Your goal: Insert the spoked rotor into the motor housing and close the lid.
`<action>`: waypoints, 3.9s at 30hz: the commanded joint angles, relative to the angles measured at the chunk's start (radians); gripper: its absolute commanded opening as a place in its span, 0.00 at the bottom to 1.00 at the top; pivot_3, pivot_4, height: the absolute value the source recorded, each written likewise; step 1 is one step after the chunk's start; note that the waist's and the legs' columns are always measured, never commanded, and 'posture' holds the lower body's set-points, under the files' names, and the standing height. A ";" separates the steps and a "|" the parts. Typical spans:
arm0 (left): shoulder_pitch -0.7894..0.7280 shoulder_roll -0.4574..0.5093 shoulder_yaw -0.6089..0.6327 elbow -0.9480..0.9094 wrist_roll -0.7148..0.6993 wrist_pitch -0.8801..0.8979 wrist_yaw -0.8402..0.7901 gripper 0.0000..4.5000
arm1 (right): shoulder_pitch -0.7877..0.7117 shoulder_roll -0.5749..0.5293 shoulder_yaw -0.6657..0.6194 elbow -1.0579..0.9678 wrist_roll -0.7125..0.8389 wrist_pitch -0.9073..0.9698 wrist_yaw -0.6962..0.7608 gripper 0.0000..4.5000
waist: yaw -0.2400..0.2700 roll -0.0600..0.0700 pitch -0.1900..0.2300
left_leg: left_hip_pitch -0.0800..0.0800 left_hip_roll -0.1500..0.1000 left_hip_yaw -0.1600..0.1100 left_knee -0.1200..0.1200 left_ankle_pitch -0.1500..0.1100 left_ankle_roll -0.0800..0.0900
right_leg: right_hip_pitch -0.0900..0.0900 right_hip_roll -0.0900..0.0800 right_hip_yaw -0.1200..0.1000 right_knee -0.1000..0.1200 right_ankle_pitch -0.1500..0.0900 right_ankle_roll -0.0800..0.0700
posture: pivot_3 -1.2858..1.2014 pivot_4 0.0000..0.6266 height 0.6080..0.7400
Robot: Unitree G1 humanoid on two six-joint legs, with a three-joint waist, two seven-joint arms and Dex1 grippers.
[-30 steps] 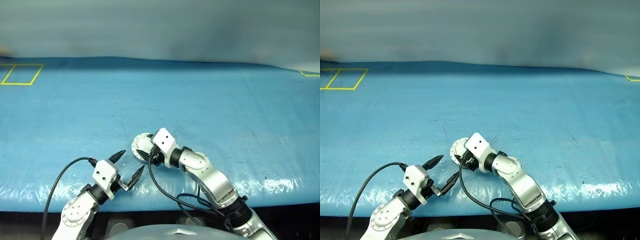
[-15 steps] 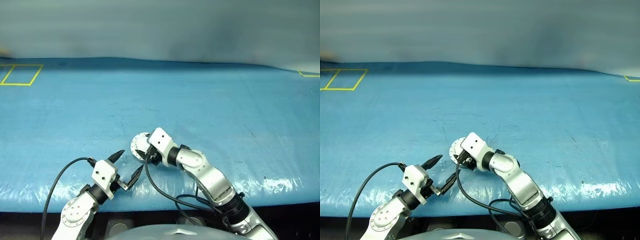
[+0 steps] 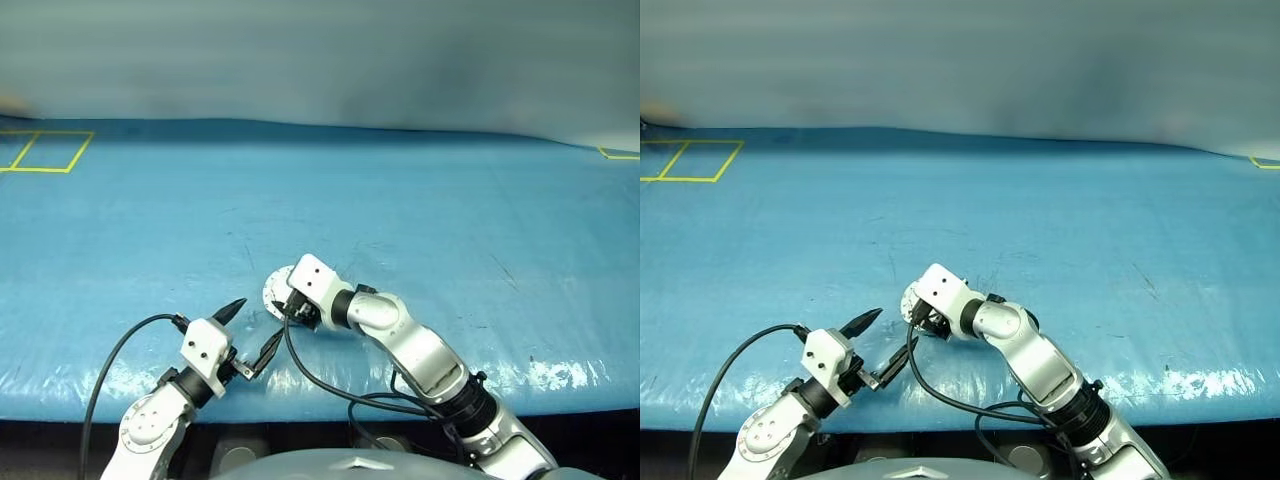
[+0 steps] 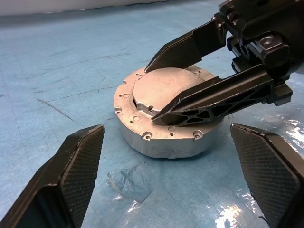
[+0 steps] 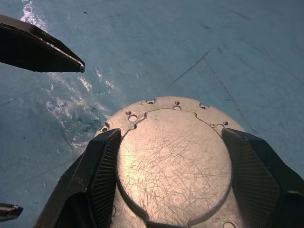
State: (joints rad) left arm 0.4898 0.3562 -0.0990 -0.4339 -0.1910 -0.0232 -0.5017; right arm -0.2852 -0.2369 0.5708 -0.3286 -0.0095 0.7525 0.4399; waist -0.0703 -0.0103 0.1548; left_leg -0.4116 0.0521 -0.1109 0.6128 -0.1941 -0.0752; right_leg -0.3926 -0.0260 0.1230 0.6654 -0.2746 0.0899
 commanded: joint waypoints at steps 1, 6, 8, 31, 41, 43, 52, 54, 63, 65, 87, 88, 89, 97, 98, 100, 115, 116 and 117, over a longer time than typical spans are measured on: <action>-0.003 0.000 0.036 -0.046 -0.039 0.008 0.005 1.00 | 0.030 -0.021 -0.009 0.096 -0.033 0.046 -0.027 0.68 | 0.000 0.000 0.000 | 0.000 0.000 0.000 0.000 0.000 0.000 | 0.000 0.000 0.000 0.000 0.000 0.000 | 0.52 0.24 1.00; -0.017 0.007 0.123 -0.029 -0.080 0.025 0.015 0.79 | 0.032 -0.018 -0.012 0.097 -0.027 0.044 -0.023 0.68 | 0.000 -0.001 -0.001 | 0.000 0.000 0.000 0.000 0.000 0.000 | 0.000 -0.001 0.000 0.000 0.000 0.000 | 0.52 0.24 1.00; -0.030 0.007 0.160 -0.015 -0.083 0.033 0.031 0.66 | 0.034 -0.014 -0.021 0.097 -0.017 0.040 -0.019 0.68 | 0.000 -0.001 -0.001 | 0.000 0.000 0.001 0.000 0.000 0.000 | 0.000 -0.001 0.000 0.000 0.000 0.000 | 0.52 0.24 1.00; -0.100 0.002 0.187 -0.014 -0.056 0.124 0.061 0.01 | 0.046 0.037 -0.135 0.178 0.058 0.112 -0.066 0.68 | 0.003 -0.004 -0.004 | 0.000 0.000 0.001 -0.001 0.000 -0.001 | 0.000 -0.001 0.000 -0.002 0.000 0.000 | 0.52 0.24 1.00; -0.210 -0.022 0.241 -0.097 -0.183 0.577 0.219 0.01 | 0.048 0.003 -0.092 0.178 0.033 0.109 -0.063 0.68 | 0.007 -0.005 -0.006 | 0.000 0.000 0.001 -0.001 0.000 -0.001 | 0.000 -0.002 0.000 -0.003 0.000 0.000 | 0.52 0.24 1.00; -0.271 -0.027 0.279 -0.103 -0.316 0.701 0.209 0.01 | 0.046 0.003 -0.089 0.176 0.035 0.112 -0.062 0.68 | 0.007 -0.006 -0.007 | 0.000 0.000 0.001 -0.001 0.000 -0.001 | 0.000 -0.002 0.000 -0.003 0.000 0.000 | 0.52 0.24 1.00; -0.506 -0.079 0.364 0.006 -0.596 0.920 0.246 0.01 | 0.032 0.002 -0.083 0.176 0.038 0.111 -0.058 0.68 | 0.004 -0.006 -0.008 | 0.000 -0.001 0.000 -0.001 0.000 -0.001 | 0.001 -0.001 -0.001 -0.004 0.000 0.001 | 0.52 0.24 1.00; -0.544 -0.098 0.351 0.035 -0.618 0.932 0.248 0.01 | 0.031 0.002 -0.083 0.176 0.039 0.111 -0.060 0.68 | 0.003 -0.007 -0.009 | 0.000 -0.001 0.000 -0.001 0.000 -0.001 | 0.002 -0.001 -0.001 -0.004 0.000 0.001 | 0.52 0.24 1.00; -0.624 -0.099 0.236 0.149 -0.570 0.946 0.219 0.01 | 0.028 0.011 -0.090 0.172 0.041 0.108 -0.069 0.68 | 0.003 -0.007 -0.008 | 0.000 -0.001 0.000 -0.001 0.000 -0.001 | 0.002 -0.001 -0.001 -0.004 0.000 0.001 | 0.52 0.24 1.00; -0.630 -0.099 0.228 0.169 -0.562 0.944 0.215 0.01 | 0.028 0.015 -0.094 0.169 0.042 0.109 -0.073 0.68 | 0.003 -0.006 -0.008 | 0.000 -0.001 0.000 -0.001 0.000 -0.001 | 0.002 -0.001 -0.001 -0.004 0.000 0.001 | 0.52 0.24 1.00; -0.592 -0.015 0.143 0.128 -0.511 0.970 0.144 0.00 | 0.064 -0.015 -0.105 0.075 0.084 0.104 -0.020 0.99 | 0.007 -0.006 -0.008 | 0.000 -0.001 0.000 -0.003 0.000 -0.002 | 0.001 -0.001 0.000 -0.006 0.000 0.001 | 0.52 0.24 1.00; -0.587 -0.017 0.148 0.124 -0.512 0.968 0.145 0.00 | 0.073 -0.024 -0.114 0.052 0.090 0.106 -0.013 0.99 | 0.008 -0.006 -0.008 | -0.001 -0.001 0.000 -0.003 -0.001 -0.002 | 0.001 -0.001 0.000 -0.007 0.000 0.001 | 0.52 0.24 1.00; -0.582 -0.017 0.150 0.120 -0.513 0.965 0.144 0.00 | 0.083 -0.037 -0.124 0.028 0.096 0.106 -0.007 0.99 | 0.008 -0.006 -0.008 | -0.001 -0.001 0.000 -0.004 -0.001 -0.002 | 0.001 -0.002 0.000 -0.008 0.000 0.001 | 0.52 0.24 1.00; -0.555 -0.017 0.145 0.108 -0.505 0.954 0.142 0.00 | 0.169 -0.036 -0.367 -0.163 0.379 0.229 0.108 0.99 | 0.010 -0.006 -0.007 | -0.002 -0.001 -0.001 -0.017 -0.001 -0.002 | 0.000 -0.001 -0.001 -0.014 -0.002 0.000 | 0.52 0.24 1.00; -0.554 -0.018 0.145 0.107 -0.504 0.952 0.140 0.00 | 0.172 -0.018 -0.414 -0.172 0.423 0.259 0.106 0.99 | 0.010 -0.006 -0.006 | -0.004 -0.001 -0.001 -0.018 -0.001 -0.002 | 0.001 -0.001 -0.001 -0.015 -0.002 0.000 | 0.52 0.24 1.00; -0.555 -0.019 0.144 0.107 -0.502 0.948 0.137 0.00 | 0.171 0.030 -0.523 -0.179 0.519 0.334 0.089 0.99 | 0.010 -0.005 -0.003 | -0.006 -0.001 -0.001 -0.018 -0.001 -0.002 | 0.000 -0.001 -0.001 -0.015 -0.001 0.001 | 0.52 0.24 1.00; -0.558 -0.018 0.142 0.099 -0.490 0.928 0.121 0.00 | 0.101 0.436 -0.880 -0.060 0.758 0.761 -0.220 0.99 | 0.010 0.001 0.002 | -0.007 -0.001 -0.002 -0.019 -0.001 -0.002 | -0.001 -0.001 -0.001 -0.015 -0.001 0.000 | 0.52 0.24 1.00; -0.556 -0.018 0.143 0.098 -0.489 0.927 0.122 0.00 | 0.098 0.455 -0.888 -0.051 0.771 0.775 -0.228 0.99 | 0.010 0.002 0.002 | -0.007 -0.001 -0.002 -0.019 -0.001 -0.002 | -0.001 -0.001 -0.001 -0.015 -0.001 0.000 | 0.52 0.24 1.00; -0.555 -0.017 0.143 0.096 -0.489 0.926 0.122 0.00 | 0.096 0.472 -0.896 -0.043 0.783 0.788 -0.235 0.99 | 0.009 0.002 0.002 | -0.007 -0.001 -0.002 -0.019 -0.001 -0.002 | -0.001 -0.001 -0.001 -0.015 -0.001 0.000 | 0.52 0.24 1.00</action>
State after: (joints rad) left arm -0.0775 0.3368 0.0574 -0.3234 -0.6873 0.8905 -0.3800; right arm -0.1922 0.0886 -0.3119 -0.3811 0.7373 1.5126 0.2201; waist -0.0608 -0.0087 0.1569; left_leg -0.4185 0.0510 -0.1126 0.5935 -0.1951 -0.0772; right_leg -0.3935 -0.0267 0.1215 0.6500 -0.2759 0.0900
